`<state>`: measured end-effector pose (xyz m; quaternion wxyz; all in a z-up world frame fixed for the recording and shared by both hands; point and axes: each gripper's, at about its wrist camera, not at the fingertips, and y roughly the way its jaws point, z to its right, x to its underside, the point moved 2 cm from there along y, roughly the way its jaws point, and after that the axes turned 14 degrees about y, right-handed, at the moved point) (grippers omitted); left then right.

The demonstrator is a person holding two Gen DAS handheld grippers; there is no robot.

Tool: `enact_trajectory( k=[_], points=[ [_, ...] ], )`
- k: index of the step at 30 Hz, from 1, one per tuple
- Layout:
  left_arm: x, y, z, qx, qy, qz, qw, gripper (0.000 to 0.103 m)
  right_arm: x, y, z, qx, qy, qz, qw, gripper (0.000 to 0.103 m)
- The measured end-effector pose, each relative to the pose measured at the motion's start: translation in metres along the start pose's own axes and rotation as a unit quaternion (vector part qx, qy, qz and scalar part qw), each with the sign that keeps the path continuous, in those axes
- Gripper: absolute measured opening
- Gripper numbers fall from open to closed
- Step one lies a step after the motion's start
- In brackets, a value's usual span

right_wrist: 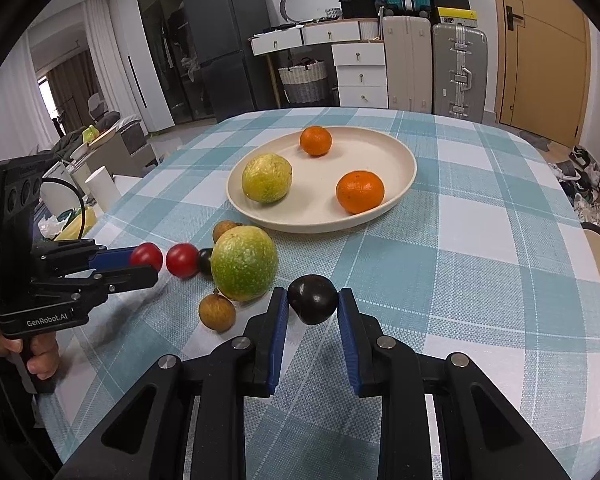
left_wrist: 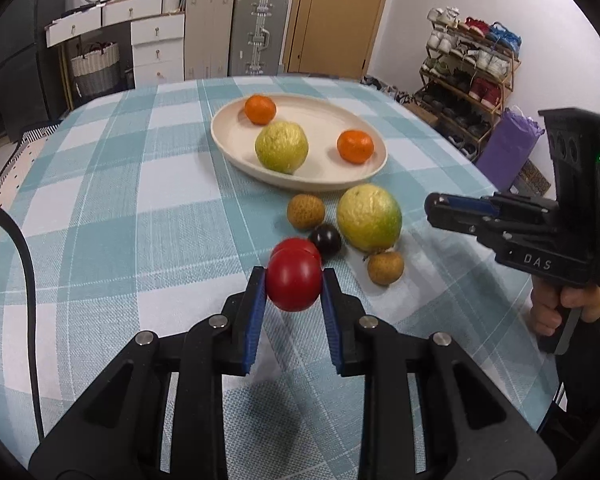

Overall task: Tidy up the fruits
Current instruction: 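Close the left gripper on a red tomato while the right gripper holds the plum, then carry the tomato with the left gripper while the right gripper carries the plum to the plate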

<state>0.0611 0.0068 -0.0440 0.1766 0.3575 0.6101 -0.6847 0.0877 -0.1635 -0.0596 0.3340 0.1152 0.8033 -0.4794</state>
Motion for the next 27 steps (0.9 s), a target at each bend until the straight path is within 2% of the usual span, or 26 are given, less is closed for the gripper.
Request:
enact_trajectory(
  k=[4,8,19,27],
  points=[
    [-0.01,-0.013,0.0,-0.005,0.001,0.032,0.9995,0.024,-0.004,-0.006,-0.002,-0.004,0.004,0.013,1.0,0.026],
    [-0.019,-0.021,-0.003,-0.013,-0.002,0.048,0.9988,0.024,-0.009,-0.012,-0.003,-0.007,0.007,0.022,1.0,0.026],
    [-0.036,-0.019,-0.006,-0.037,-0.002,0.055,0.9978,0.024,-0.022,-0.02,-0.007,-0.014,0.013,0.037,0.999,0.026],
    [-0.05,-0.009,-0.007,-0.037,0.004,0.05,0.9981,0.024,-0.034,-0.015,-0.008,-0.016,0.016,0.036,0.999,0.026]
  ],
)
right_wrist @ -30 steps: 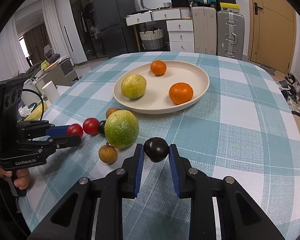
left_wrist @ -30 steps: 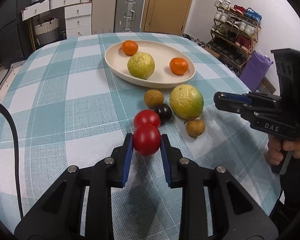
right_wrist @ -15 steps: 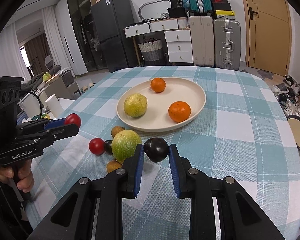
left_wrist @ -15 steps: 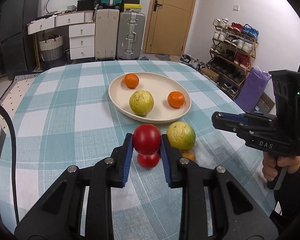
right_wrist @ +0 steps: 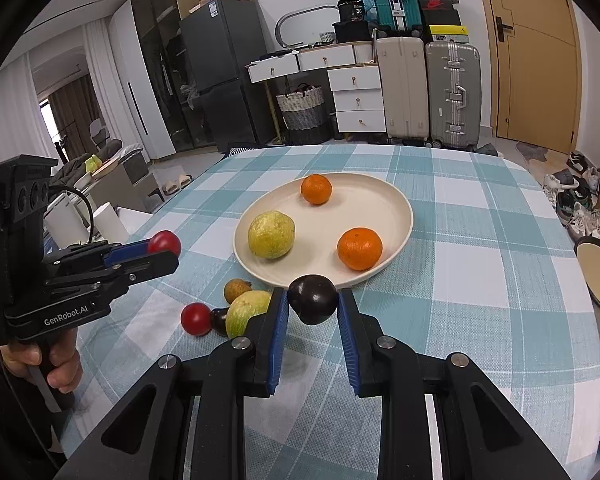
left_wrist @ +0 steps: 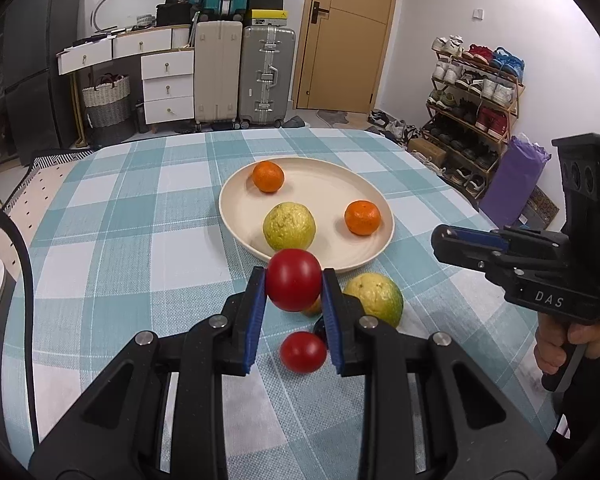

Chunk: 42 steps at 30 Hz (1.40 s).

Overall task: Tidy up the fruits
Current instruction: 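Carry the tomato with the left gripper while the right gripper carries the plum to the plate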

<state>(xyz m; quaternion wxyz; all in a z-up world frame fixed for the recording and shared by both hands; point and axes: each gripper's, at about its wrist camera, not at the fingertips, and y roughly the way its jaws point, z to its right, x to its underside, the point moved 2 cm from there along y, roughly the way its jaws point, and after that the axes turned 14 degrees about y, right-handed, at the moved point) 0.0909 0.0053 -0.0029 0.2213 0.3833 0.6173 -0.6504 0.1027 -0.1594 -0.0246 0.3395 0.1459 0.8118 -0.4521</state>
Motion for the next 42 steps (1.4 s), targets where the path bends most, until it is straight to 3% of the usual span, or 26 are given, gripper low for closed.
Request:
enact_trajectory(
  k=[30,42],
  points=[
    [-0.027,0.083,0.001,0.051,0.004,-0.041,0.9978,0.024,-0.032,0.06,0.011,-0.012,0.02,-0.037,0.999,0.026],
    [-0.025,0.102,0.0,0.055,0.013,-0.061,0.9966,0.025,-0.033,0.086,0.014,-0.009,0.017,-0.059,0.998,0.026]
  ],
)
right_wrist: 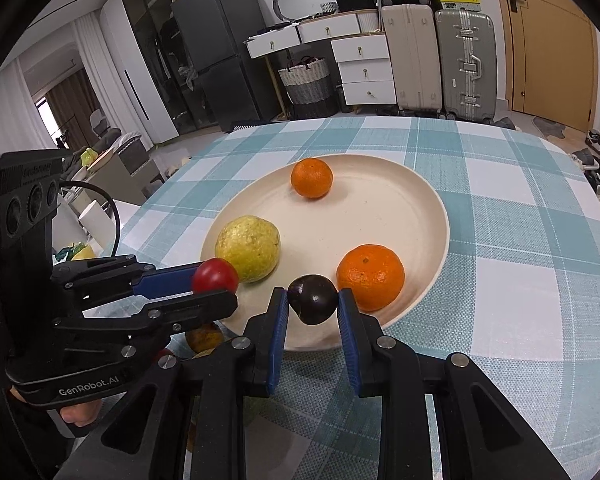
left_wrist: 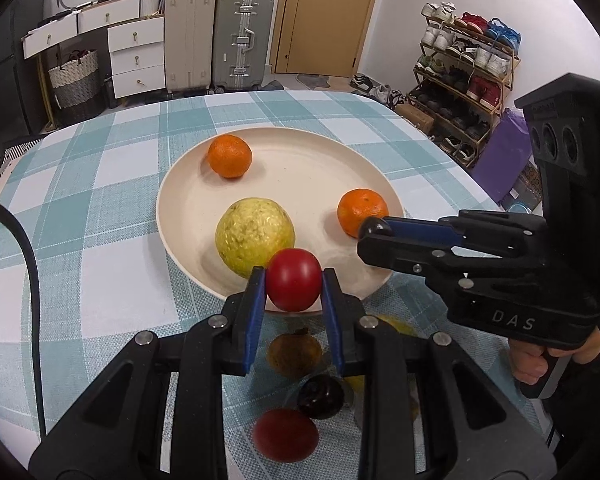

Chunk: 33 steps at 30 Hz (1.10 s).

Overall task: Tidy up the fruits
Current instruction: 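Carry the tomato with the left gripper while the right gripper carries the plum to the plate, then open both grippers over the plate to release the tomato and plum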

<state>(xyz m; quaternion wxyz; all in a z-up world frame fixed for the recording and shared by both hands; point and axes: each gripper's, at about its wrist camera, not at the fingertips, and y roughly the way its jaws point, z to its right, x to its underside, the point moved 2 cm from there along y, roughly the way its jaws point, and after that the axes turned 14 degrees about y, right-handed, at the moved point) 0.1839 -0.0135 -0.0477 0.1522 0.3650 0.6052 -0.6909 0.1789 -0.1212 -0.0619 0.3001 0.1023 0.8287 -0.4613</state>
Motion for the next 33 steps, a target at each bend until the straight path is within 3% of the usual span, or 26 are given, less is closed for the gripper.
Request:
enact_trajectory(
  k=[14,22,33],
  points=[
    [-0.01,0.014,-0.024,-0.02,-0.015,-0.002,0.9997,0.024,-0.014,0.006,-0.002,0.005,-0.012,0.005,1.0,0.026],
    [-0.01,0.019,-0.039,-0.042,-0.02,-0.007,0.9989,0.024,-0.013,0.022,-0.02,0.003,-0.04,-0.015,0.999,0.026],
    [-0.008,0.017,-0.04,-0.044,-0.016,-0.003,0.9989,0.024,-0.026,0.032,-0.016,0.021,-0.03,-0.01,0.999,0.026]
  ],
)
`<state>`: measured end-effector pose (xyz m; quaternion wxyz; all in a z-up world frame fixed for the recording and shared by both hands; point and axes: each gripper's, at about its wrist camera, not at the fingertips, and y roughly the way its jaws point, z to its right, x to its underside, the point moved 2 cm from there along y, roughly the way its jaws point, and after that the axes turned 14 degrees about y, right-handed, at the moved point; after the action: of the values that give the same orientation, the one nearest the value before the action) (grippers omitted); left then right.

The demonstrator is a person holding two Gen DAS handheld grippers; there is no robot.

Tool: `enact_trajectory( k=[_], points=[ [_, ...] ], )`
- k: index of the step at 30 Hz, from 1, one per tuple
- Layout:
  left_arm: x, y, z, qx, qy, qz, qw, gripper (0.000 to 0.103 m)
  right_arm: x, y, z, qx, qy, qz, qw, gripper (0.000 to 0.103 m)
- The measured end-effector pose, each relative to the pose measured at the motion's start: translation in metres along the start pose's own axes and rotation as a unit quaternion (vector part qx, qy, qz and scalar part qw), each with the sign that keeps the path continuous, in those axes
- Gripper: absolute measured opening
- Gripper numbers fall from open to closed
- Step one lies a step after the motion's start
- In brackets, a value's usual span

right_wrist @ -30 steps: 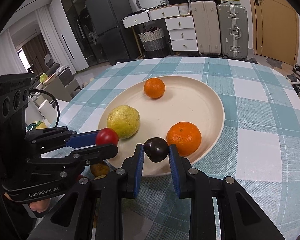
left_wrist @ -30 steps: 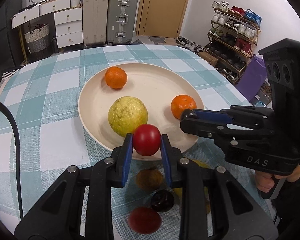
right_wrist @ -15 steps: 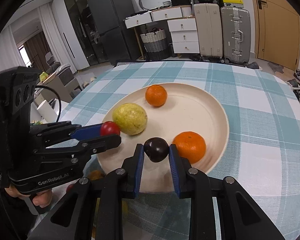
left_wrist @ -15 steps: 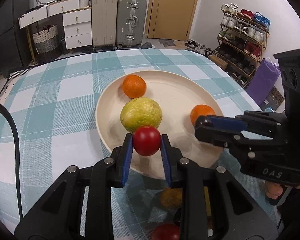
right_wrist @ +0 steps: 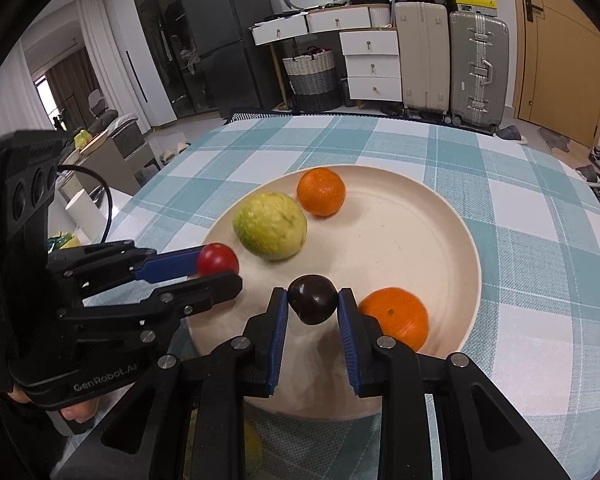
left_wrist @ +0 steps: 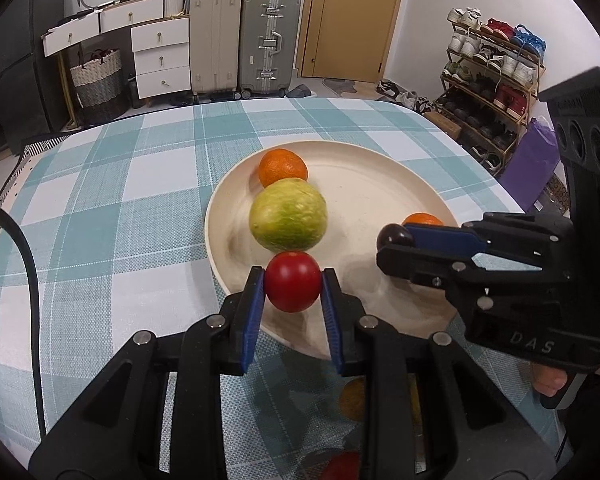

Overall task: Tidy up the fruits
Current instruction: 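Open both grippers over the plate to release the tomato and plum, then move both grippers back toward the loose fruit beside the plate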

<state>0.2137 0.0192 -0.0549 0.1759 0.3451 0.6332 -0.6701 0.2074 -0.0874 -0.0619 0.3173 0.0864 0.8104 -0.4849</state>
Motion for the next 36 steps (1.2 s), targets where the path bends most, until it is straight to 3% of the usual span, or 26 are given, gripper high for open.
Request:
enact_trajectory(
  k=[5,8,10,12,14,16,21,28,31,36],
  points=[
    [0.0,-0.004,0.002,-0.008,0.005,0.002,1.0,0.025,-0.007,-0.009,0.004,0.015,0.01,0.02,1.0,0.03],
    [0.0,-0.011,0.002,-0.013,0.005,0.003,0.9999,0.029,-0.005,-0.022,0.005,0.024,0.009,0.035,0.999,0.039],
    [0.002,-0.019,0.002,-0.014,0.0,0.009,0.9999,0.043,-0.002,-0.032,0.007,0.024,0.012,0.041,0.999,0.052],
    [0.005,-0.03,0.001,-0.02,-0.005,0.022,0.9996,0.062,0.003,-0.041,0.008,0.024,0.014,0.043,0.999,0.059],
    [0.008,-0.043,0.003,-0.026,-0.005,0.033,0.9991,0.074,0.009,-0.052,0.009,0.026,0.018,0.048,0.998,0.074],
    [0.012,-0.056,0.006,-0.035,0.001,0.042,0.9985,0.079,0.016,-0.063,0.009,0.018,0.023,0.055,0.998,0.085],
    [0.026,-0.083,0.012,-0.054,0.003,0.049,0.9973,0.083,0.03,-0.085,0.011,0.032,0.035,0.071,0.996,0.1],
    [0.048,-0.107,0.022,-0.063,-0.003,0.051,0.9967,0.087,0.049,-0.097,0.013,0.019,0.052,0.062,0.997,0.103],
    [0.055,-0.114,0.023,-0.064,-0.013,0.057,0.9962,0.101,0.058,-0.1,0.011,0.021,0.049,0.057,0.997,0.103],
    [0.066,-0.122,0.022,-0.068,-0.029,0.058,0.9956,0.102,0.071,-0.099,0.007,0.03,0.041,0.046,0.998,0.103]
  ],
)
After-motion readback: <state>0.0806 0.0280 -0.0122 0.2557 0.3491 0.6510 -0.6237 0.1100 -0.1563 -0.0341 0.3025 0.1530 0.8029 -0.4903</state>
